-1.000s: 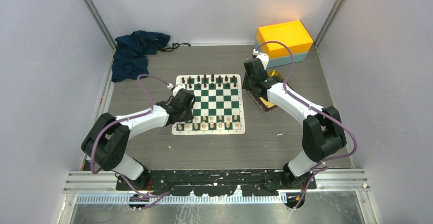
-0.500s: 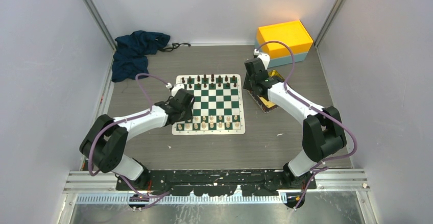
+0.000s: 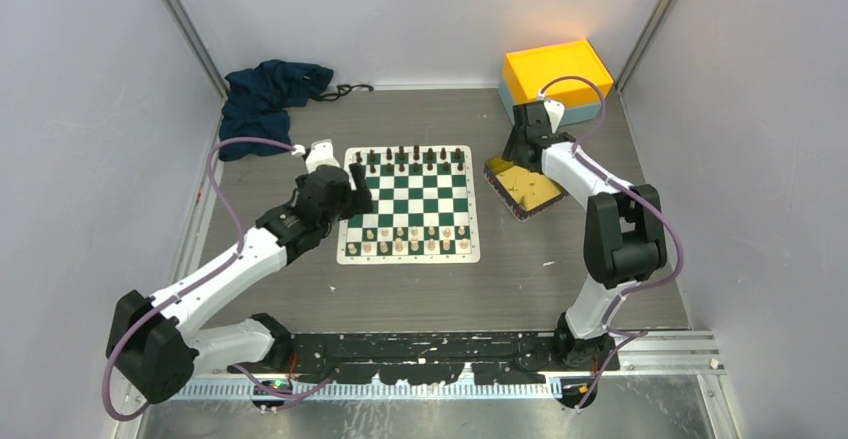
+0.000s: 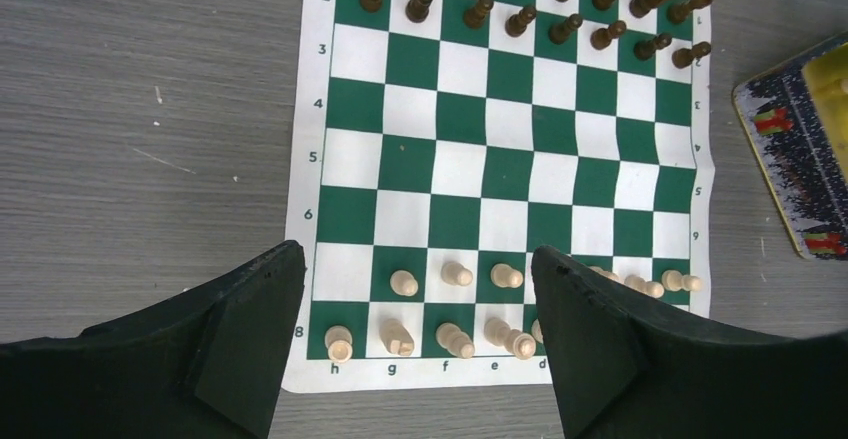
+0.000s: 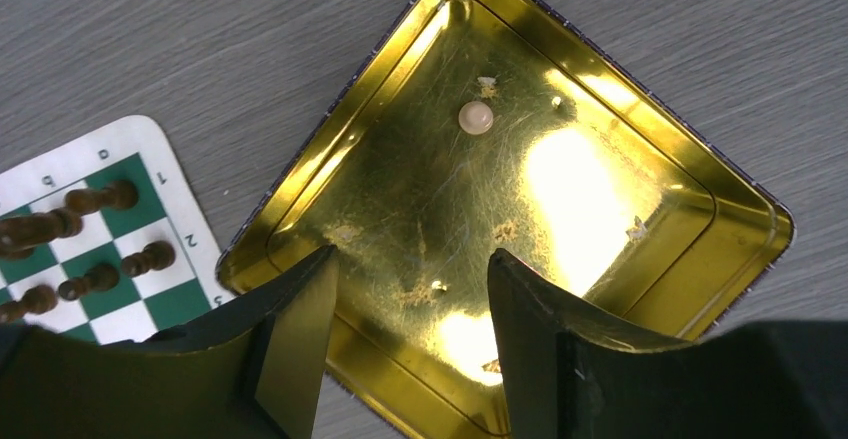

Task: Set up the chess pieces on the board
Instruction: Pick up the chess piece from the storage box.

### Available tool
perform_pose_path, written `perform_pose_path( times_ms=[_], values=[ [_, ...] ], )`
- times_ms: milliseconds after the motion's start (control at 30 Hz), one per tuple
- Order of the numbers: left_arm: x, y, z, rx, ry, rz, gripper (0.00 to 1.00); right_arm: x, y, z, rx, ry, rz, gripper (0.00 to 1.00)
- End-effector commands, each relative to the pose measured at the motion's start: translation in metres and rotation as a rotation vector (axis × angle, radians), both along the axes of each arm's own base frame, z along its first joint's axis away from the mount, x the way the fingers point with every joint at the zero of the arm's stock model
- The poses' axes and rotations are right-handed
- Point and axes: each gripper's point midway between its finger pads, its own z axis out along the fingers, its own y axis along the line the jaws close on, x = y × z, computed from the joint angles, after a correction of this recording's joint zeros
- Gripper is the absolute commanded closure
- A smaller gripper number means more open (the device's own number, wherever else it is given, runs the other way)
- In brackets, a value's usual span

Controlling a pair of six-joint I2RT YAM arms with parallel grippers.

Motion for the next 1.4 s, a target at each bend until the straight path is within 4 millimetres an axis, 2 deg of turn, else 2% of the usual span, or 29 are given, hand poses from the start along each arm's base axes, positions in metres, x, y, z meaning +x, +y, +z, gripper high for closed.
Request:
perform_pose_path(
  times_ms=[0, 133, 367, 767, 967, 1167, 1367],
  values=[
    [0.002, 0.0, 0.026, -0.009, -0.071, -0.015, 0.14, 0.023, -0.001, 0.007, 0.012, -0.041, -0.007, 0.38],
    [-0.002, 0.0, 0.035, -0.027, -0.094, -0.035, 0.11, 0.032, -0.011, -0.005, 0.005, -0.04, -0.024, 0.37],
    [-0.008, 0.001, 0.049, -0.055, -0.129, -0.053, 0.09, 0.044, -0.028, -0.012, -0.014, -0.027, -0.052, 0.37],
    [-0.015, 0.008, 0.05, -0.059, -0.145, -0.044, 0.06, 0.061, -0.042, -0.025, -0.011, -0.018, -0.075, 0.38],
    [-0.017, 0.01, 0.051, -0.06, -0.15, -0.046, 0.06, 0.066, -0.043, -0.028, -0.002, -0.018, -0.079, 0.44],
    [-0.018, 0.012, 0.049, -0.057, -0.148, -0.04, 0.07, 0.063, -0.043, -0.035, 0.002, -0.002, -0.085, 0.55],
    [-0.019, 0.013, 0.05, -0.059, -0.151, -0.036, 0.07, 0.059, -0.042, -0.044, 0.014, 0.016, -0.091, 0.58]
  ],
)
